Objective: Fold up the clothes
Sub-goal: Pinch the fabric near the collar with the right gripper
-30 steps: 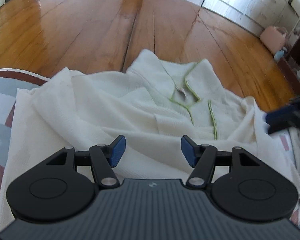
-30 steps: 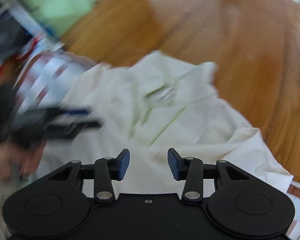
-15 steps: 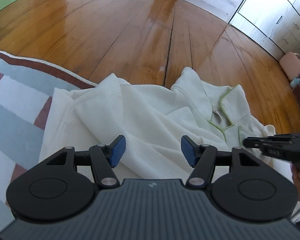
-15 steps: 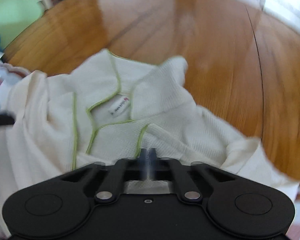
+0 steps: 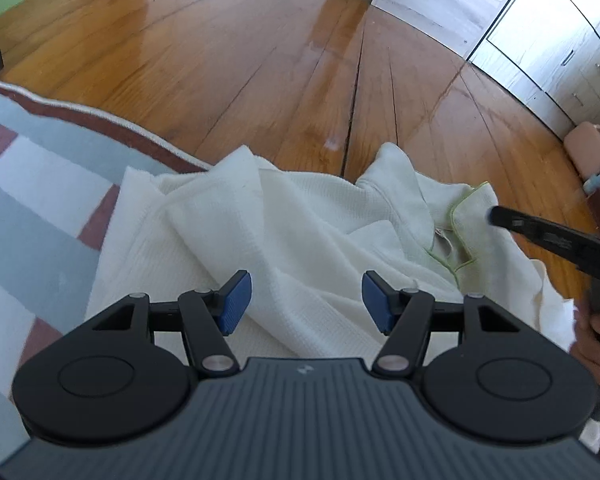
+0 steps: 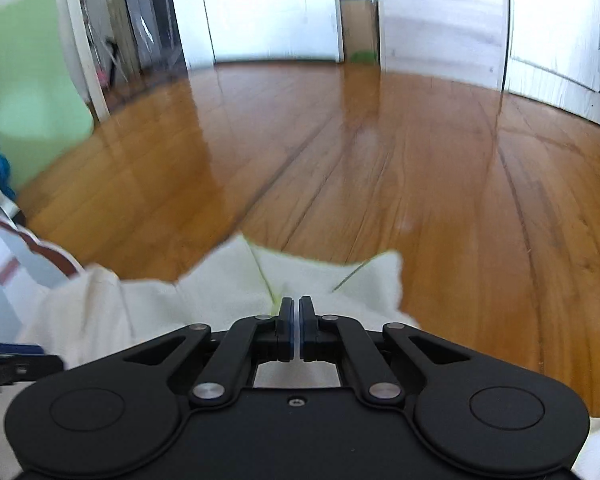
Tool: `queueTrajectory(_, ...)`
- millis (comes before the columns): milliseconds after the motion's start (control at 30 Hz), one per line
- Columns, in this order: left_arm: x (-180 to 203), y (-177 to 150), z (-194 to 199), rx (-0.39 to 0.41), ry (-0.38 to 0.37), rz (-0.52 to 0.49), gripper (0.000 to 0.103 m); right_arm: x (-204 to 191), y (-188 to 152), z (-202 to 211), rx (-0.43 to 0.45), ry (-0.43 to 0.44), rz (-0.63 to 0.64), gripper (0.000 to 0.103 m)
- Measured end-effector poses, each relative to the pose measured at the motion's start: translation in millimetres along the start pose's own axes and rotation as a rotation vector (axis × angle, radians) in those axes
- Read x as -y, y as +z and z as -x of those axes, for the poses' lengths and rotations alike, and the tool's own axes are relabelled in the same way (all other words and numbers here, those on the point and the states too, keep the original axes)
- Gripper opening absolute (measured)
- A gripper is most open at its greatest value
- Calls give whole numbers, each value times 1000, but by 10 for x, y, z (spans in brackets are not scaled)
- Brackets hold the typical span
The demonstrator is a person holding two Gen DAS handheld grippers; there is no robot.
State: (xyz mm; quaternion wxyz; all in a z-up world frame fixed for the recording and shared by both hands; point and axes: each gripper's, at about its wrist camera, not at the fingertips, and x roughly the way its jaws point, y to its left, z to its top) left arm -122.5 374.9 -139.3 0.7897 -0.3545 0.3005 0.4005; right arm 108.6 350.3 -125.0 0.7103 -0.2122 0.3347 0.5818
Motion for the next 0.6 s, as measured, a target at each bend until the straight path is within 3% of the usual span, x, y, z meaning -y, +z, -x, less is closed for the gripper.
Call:
queueTrajectory(67, -8, 10, 28, 10, 5, -7, 61, -91, 52, -97, -4, 1, 3, 12)
queueTrajectory(167, -80, 43, 63, 17, -9, 22, 61, -168, 144, -24, -20, 149, 9, 13)
queueTrajectory(267, -159, 87, 72, 20, -12, 48, 61, -209, 214, -227, -198, 343, -32, 12)
queueTrajectory(333, -190, 107, 79, 24, -13, 59, 61, -165, 183, -398, -285, 408, -141, 13)
queueTrajectory(433, -234, 105, 81, 20, 7, 65, 61, -237, 114, -525, -307, 376, -126, 19)
queueTrajectory(467, -258, 101, 78, 17, 19, 70, 61, -290, 85, -552, -304, 354, -90, 36)
queueTrajectory(500, -287, 97, 72, 13, 33, 77, 61, -342, 54, -583, -302, 334, -59, 44)
queueTrajectory(600, -394, 105, 65, 8, 56, 107, 61, -478, 8, -591, -279, 308, 0, 51)
